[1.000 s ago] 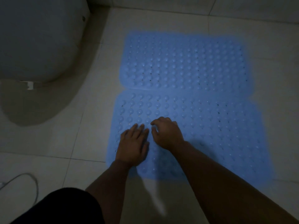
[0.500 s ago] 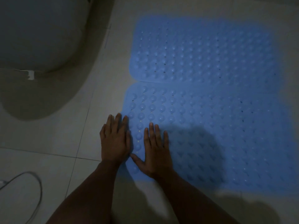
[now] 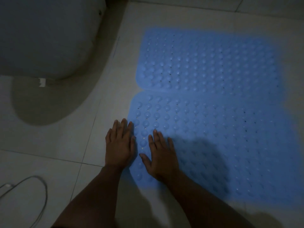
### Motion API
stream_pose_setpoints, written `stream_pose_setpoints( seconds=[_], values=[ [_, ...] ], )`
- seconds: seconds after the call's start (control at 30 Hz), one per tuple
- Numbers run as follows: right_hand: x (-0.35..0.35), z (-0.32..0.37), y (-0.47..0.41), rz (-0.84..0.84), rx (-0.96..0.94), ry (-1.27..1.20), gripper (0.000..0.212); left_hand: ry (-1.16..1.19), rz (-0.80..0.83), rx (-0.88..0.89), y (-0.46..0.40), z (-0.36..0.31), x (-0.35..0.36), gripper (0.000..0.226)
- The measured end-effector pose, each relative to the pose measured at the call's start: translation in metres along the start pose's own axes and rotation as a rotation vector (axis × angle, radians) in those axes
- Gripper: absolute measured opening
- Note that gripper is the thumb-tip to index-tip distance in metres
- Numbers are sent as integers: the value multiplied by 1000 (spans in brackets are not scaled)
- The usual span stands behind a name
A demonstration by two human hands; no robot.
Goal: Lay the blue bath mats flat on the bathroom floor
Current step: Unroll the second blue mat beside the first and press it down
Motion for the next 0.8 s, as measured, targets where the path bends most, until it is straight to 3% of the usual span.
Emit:
stream_pose_setpoints(
  seconds=[0.1,0.2,0.3,0.43,0.63,0.8],
  values=[
    [-31,-11,-21,21,6,-82,54,-5,25,63,7,-14,3,61],
    [-59,-35,-41,75,127,-246,53,-30,63,164,14,-34,13,65],
    [-77,-47,-38,-91,185,-322,51,-98,136,225,21,-45,31,80],
    [-74,-52,-17,-228,121,-272,49,-171,105,219,29,-50,40,96],
    [-57,-71,-4,-289,81,-263,43,-119,7,215,30,-53,38,85],
    [-60,-76,-12,-324,-62,-145,35,-131,-13,215,26,-53,35,83]
  ],
)
Point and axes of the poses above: each hand's wrist, its own y-axis away from the middle knuckle, its own x-axis out of the palm, z = x × y, the point moved 7 cm from there along -y, towards the middle knuckle, and after that the axes turned 7 degrees about -x, right-handed, at the moved point
